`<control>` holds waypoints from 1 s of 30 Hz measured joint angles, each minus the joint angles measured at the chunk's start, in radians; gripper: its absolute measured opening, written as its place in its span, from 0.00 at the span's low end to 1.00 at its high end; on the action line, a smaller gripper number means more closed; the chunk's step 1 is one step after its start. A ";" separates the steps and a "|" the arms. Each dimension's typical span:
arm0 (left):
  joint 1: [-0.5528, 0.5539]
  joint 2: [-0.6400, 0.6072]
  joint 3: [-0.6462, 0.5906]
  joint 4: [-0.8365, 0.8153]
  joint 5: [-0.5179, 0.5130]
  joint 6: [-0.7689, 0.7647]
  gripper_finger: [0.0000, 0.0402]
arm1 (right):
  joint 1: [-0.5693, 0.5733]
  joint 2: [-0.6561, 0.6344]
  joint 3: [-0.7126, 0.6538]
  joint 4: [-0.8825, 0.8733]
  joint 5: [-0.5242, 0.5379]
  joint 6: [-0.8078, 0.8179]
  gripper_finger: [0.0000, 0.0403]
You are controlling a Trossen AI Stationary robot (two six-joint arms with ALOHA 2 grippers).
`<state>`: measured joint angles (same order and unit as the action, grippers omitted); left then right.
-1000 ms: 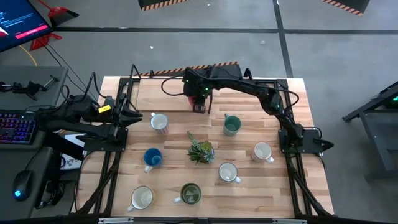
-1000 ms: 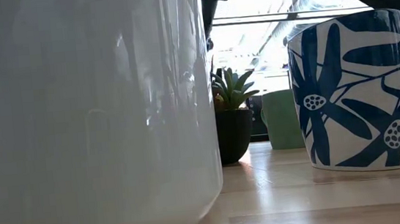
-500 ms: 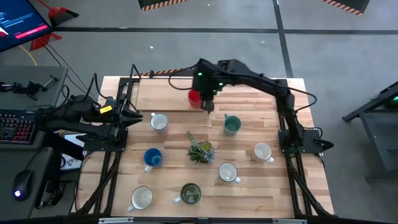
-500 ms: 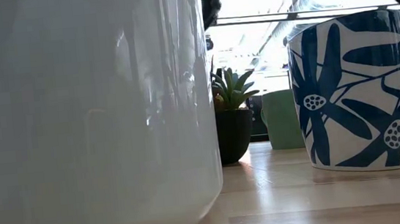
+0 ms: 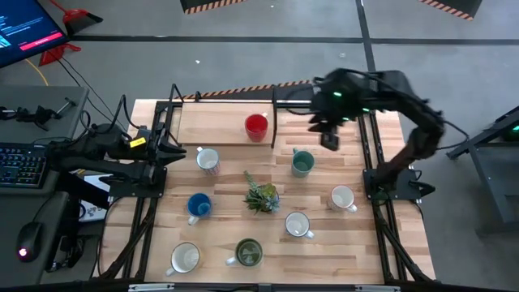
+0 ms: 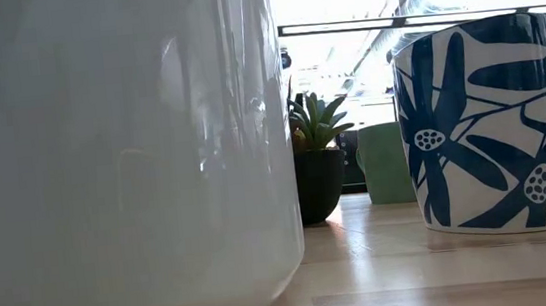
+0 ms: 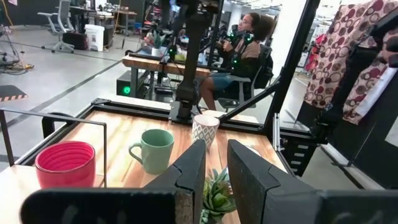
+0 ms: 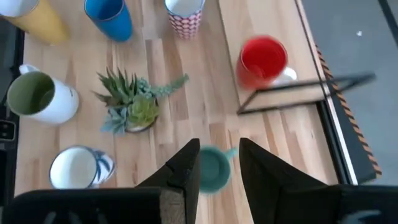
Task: Place coffee mugs
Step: Put the red patterned mug on the shelf
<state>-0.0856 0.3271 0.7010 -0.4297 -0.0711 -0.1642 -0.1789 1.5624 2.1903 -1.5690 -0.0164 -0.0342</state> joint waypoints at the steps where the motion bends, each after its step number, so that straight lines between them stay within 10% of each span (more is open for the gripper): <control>1: 0.000 0.000 0.000 0.000 0.000 0.000 0.14 | 0.012 -0.040 -0.040 0.001 0.018 0.024 0.22; 14: 0.000 0.000 0.000 0.010 -0.001 -0.018 0.14 | 0.285 -0.542 -0.785 0.211 0.145 0.404 0.22; 30: 0.000 0.000 0.000 -0.001 -0.001 -0.018 0.14 | 0.547 -0.714 -1.306 0.440 0.234 0.637 0.22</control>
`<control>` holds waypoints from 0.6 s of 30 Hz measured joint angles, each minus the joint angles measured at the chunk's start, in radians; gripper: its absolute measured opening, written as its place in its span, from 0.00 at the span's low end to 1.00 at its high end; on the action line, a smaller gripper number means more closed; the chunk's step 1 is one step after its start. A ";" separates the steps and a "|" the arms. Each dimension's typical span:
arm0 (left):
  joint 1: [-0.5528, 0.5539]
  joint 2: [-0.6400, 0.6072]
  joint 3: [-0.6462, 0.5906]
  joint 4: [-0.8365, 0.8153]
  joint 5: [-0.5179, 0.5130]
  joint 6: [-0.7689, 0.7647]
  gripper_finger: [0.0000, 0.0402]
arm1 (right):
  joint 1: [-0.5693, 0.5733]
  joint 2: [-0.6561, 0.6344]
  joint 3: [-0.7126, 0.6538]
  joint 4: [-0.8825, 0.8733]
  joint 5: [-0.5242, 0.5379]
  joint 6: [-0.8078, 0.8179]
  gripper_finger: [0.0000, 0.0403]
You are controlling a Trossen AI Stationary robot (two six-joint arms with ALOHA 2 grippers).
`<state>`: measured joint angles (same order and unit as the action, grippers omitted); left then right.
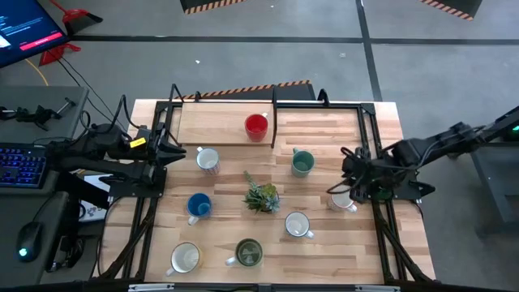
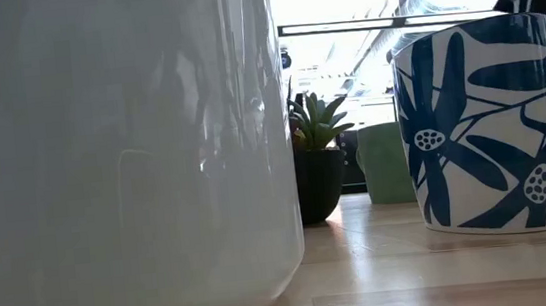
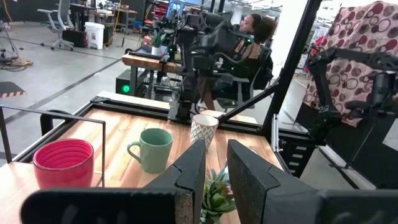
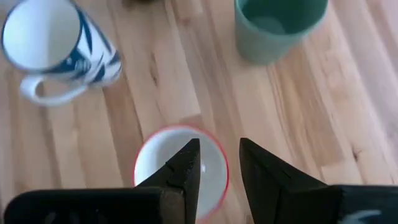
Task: Place coffee mugs
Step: Put the red patterned mug on the shelf
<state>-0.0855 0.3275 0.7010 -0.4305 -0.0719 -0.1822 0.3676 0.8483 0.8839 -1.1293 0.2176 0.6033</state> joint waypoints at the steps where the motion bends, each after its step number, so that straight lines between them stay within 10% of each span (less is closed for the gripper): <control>1: 0.000 0.000 0.000 0.000 0.000 0.000 0.14 | 0.010 -0.006 -0.020 0.042 0.031 -0.001 0.22; 13: 0.000 0.000 0.000 0.001 -0.011 0.000 0.14 | 0.045 -0.039 -0.274 0.486 0.129 -0.036 0.22; 18: 0.000 0.036 0.000 0.032 -0.172 -0.044 0.14 | 0.045 -0.039 -0.281 0.607 0.230 -0.101 0.22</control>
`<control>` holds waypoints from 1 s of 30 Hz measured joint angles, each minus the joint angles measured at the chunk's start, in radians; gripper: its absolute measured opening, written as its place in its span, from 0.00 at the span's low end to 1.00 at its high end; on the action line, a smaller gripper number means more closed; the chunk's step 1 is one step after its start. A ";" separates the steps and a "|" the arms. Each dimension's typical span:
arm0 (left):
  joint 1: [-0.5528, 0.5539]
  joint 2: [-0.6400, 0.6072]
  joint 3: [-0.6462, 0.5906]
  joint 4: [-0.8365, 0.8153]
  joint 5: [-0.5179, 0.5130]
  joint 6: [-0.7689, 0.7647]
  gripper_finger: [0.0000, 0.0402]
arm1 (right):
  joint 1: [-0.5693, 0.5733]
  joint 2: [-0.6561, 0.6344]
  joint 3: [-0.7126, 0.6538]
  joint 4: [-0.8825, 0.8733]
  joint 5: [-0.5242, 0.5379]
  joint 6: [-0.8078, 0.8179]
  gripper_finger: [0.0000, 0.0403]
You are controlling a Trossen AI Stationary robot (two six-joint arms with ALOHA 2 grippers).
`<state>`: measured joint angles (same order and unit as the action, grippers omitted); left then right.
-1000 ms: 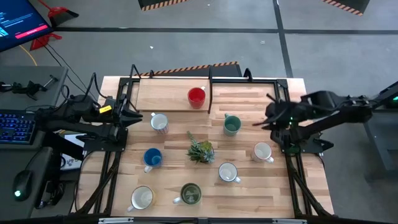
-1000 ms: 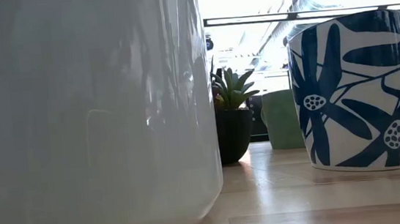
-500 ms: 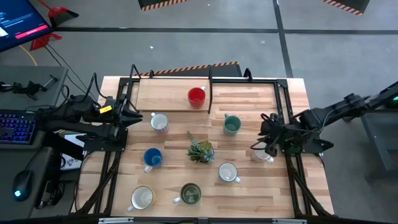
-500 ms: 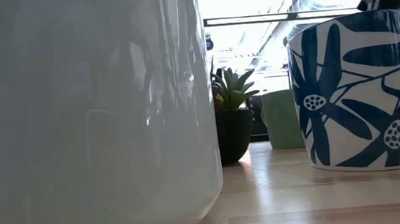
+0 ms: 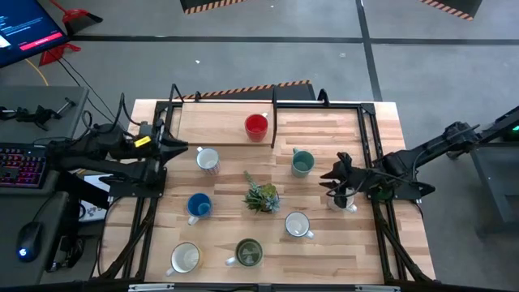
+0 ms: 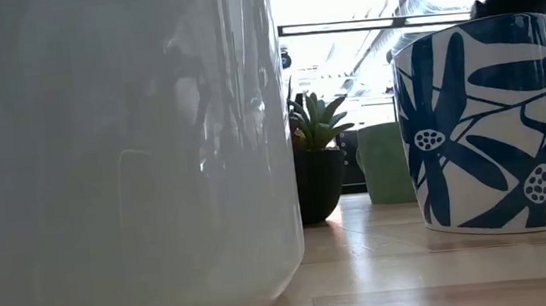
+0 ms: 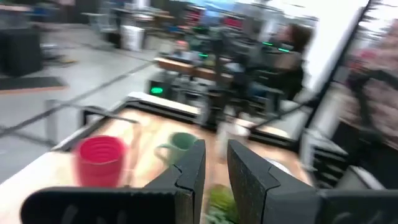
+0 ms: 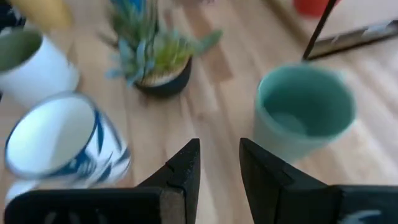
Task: Place coffee mugs
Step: Put the red patterned mug on the shelf
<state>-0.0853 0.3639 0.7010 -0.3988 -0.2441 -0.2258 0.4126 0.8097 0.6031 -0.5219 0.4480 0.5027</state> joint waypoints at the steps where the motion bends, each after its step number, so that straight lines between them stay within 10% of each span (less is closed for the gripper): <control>1: 0.000 0.015 0.000 0.011 -0.039 -0.002 0.14 | 0.000 0.000 0.005 0.013 0.022 -0.014 0.22; 11: 0.000 0.193 0.045 0.190 -0.134 0.166 0.14 | 0.000 -0.002 0.018 0.017 0.074 -0.030 0.22; 30: 0.083 0.618 0.406 -0.593 -0.191 -0.143 0.14 | 0.000 -0.003 0.018 0.011 0.074 0.023 0.22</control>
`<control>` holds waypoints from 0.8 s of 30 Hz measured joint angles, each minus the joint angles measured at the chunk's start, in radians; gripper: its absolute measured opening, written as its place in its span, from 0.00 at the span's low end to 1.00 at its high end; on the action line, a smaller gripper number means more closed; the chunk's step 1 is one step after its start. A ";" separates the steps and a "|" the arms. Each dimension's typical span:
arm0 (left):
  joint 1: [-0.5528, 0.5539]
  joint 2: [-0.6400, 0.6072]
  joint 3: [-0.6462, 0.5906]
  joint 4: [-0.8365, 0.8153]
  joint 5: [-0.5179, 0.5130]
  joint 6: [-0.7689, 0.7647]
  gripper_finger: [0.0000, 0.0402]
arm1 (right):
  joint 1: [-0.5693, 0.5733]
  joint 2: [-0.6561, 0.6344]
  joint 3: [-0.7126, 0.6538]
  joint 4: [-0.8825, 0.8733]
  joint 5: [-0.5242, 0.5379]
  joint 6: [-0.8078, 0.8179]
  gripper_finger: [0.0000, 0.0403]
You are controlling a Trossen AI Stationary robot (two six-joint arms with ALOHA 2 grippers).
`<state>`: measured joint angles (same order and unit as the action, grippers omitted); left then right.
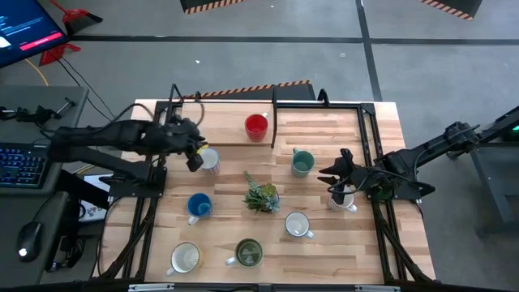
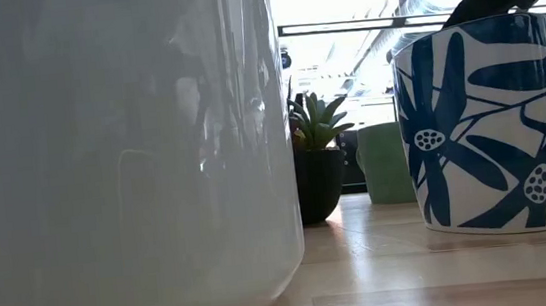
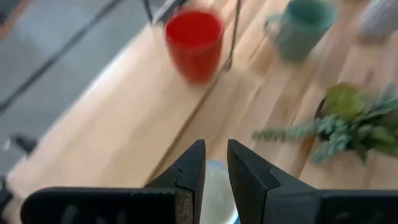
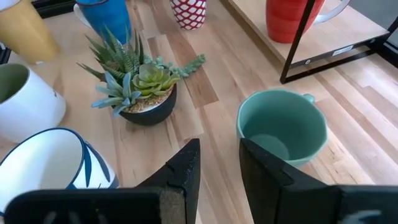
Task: Place coffee mugs
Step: Put the red patterned mug on the shelf
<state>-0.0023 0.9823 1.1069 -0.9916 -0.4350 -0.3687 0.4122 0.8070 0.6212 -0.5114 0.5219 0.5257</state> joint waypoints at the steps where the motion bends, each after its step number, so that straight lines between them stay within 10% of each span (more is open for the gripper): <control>1: 0.014 0.016 0.000 -0.016 0.023 -0.011 0.15 | 0.000 0.000 0.000 0.000 -0.001 0.006 0.22; 24: 0.317 0.295 0.000 -0.161 0.320 0.122 0.46 | 0.000 0.000 0.000 -0.004 -0.017 0.005 0.22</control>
<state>0.3143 1.2778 1.1072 -1.1530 -0.1154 -0.2472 0.4122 0.8070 0.6216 -0.5157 0.5045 0.5302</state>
